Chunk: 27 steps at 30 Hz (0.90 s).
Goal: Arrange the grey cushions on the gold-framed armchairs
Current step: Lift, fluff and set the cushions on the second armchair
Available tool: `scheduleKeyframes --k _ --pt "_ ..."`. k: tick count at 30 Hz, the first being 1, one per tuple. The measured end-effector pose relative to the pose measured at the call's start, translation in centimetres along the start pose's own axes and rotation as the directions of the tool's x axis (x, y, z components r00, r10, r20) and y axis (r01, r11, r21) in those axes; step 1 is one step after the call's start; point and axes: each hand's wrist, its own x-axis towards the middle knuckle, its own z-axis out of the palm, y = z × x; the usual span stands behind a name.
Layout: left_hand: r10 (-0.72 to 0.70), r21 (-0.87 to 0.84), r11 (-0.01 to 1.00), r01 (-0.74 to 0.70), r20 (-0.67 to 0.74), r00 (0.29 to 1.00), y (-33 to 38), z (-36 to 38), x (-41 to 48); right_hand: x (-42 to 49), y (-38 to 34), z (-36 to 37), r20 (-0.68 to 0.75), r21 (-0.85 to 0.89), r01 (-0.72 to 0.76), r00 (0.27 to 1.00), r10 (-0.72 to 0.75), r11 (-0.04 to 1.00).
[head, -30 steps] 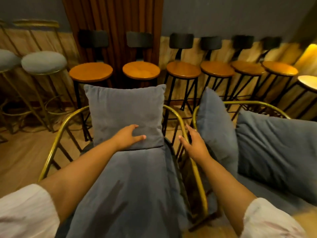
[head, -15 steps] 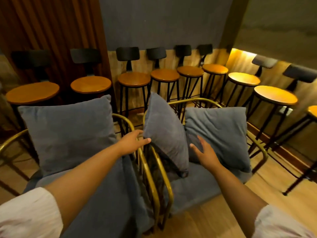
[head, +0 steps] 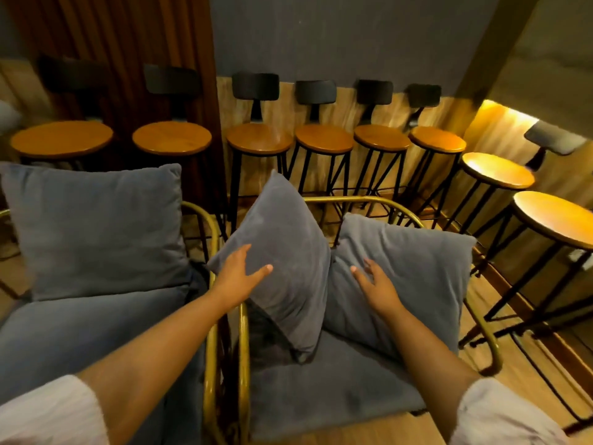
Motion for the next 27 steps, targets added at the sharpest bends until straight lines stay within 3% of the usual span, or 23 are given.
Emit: scheduleKeyframes --k 3,7,13,17,19,22,25,27 --pt "-0.001 -0.012 1.0 0.0 -0.084 0.997 -0.7 -1.1 1.5 4.1 -1.5 0.9 0.029 0.005 0.039 0.999 -0.039 0.999" --pt "-0.102 0.064 0.991 0.119 -0.22 0.97 -1.3 -3.5 4.3 8.8 -3.6 2.8 0.042 0.031 0.047 0.998 -0.048 0.998" --pt "-0.232 -0.007 0.971 0.239 -0.28 0.932 -2.4 -4.9 7.1 15.2 -5.8 5.2 0.15 0.085 0.037 0.987 -0.049 0.996" --pt "-0.31 -0.106 0.95 0.293 -0.404 0.861 -2.3 -3.6 9.0 20.4 -6.5 6.4 0.264 0.049 0.097 0.959 -0.106 0.994" --pt "-0.358 -0.155 0.933 0.326 -0.503 0.786 -3.0 -2.4 9.7 23.0 -6.5 7.0 0.308 0.047 0.124 0.942 -0.132 0.991" --pt "-0.535 -0.352 0.842 0.409 -0.642 0.549 -4.0 0.5 10.4 27.3 -6.7 8.2 0.395 0.043 0.173 0.902 -0.176 0.984" --pt "-0.687 -0.61 0.726 0.317 -0.629 0.363 -3.9 3.5 11.5 31.2 -7.5 8.7 0.464 0.04 0.215 0.861 -0.209 0.976" --pt "-0.775 -0.756 0.623 0.202 -0.561 0.291 -4.6 5.2 12.6 33.8 -8.2 9.2 0.483 0.069 0.256 0.837 -0.257 0.964"
